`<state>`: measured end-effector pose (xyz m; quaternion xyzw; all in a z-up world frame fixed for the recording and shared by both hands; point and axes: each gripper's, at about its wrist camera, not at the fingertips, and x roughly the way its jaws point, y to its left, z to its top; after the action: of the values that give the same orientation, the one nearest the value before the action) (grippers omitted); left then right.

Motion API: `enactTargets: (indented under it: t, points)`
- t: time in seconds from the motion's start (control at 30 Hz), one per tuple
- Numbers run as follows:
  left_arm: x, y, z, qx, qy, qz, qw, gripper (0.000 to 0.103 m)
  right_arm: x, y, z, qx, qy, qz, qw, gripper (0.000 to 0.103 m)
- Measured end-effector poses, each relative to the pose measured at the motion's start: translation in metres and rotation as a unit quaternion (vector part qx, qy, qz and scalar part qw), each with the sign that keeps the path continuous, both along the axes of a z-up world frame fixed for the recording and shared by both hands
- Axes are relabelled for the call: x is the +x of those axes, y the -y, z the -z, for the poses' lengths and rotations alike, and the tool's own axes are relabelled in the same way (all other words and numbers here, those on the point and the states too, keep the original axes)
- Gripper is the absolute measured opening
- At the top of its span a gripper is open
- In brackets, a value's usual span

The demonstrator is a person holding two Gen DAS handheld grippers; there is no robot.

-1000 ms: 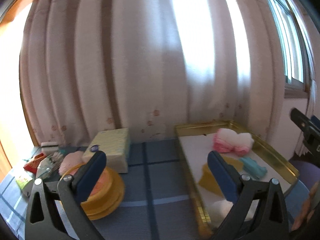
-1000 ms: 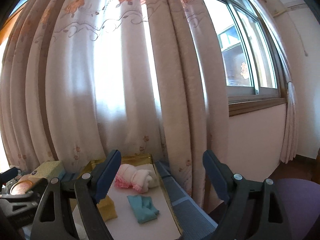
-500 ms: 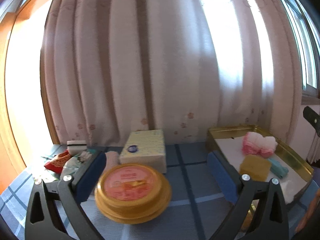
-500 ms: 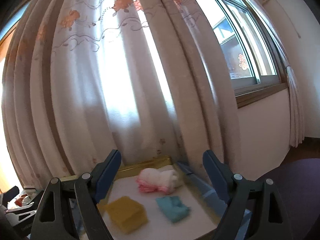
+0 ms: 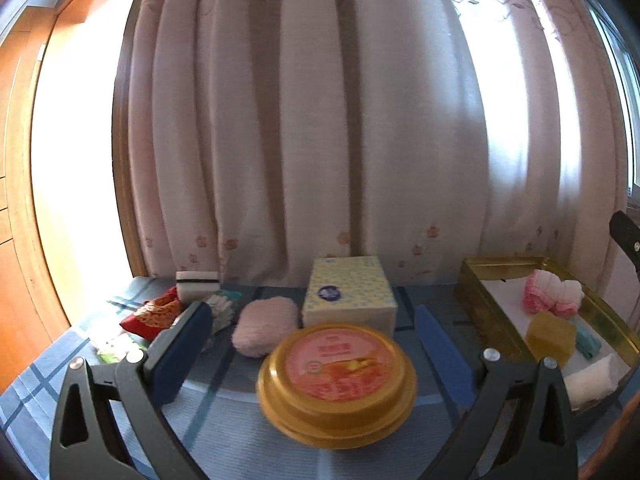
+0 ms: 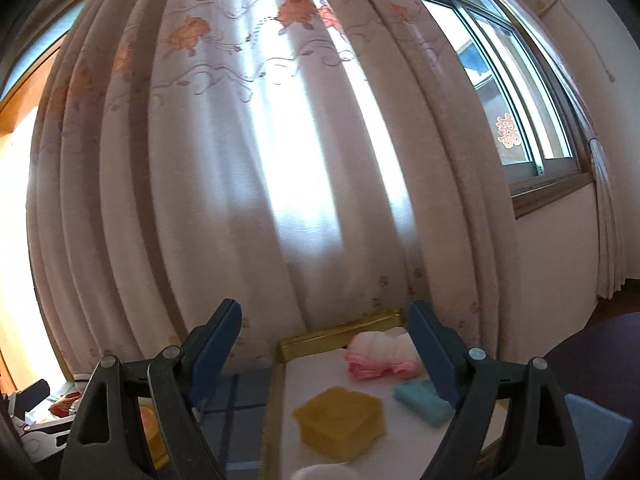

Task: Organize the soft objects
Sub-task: 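Withdraw both open tools from the tray, then move both open tools over the items on the blue cushion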

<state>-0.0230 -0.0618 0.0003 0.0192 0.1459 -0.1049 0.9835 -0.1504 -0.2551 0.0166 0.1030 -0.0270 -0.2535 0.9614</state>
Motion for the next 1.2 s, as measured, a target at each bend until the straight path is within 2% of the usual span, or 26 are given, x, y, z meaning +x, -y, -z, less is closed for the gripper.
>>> enactTargets:
  t: [0.47,0.87,1.2]
  points:
    - [0.017,-0.064,0.002,-0.012,-0.003,-0.053,0.9985,0.102,0.027,-0.064,0.002,-0.027,0.004,-0.057,0.998,0.087]
    - [0.032,-0.127,0.003,-0.013,-0.007,-0.11,0.9939,0.102,0.06,-0.124,0.006,-0.029,-0.019,-0.139,0.99,0.087]
    - [0.045,-0.173,0.004,-0.009,-0.017,-0.143,0.9896,0.102,0.095,-0.163,0.012,-0.018,-0.063,-0.195,0.979,0.087]
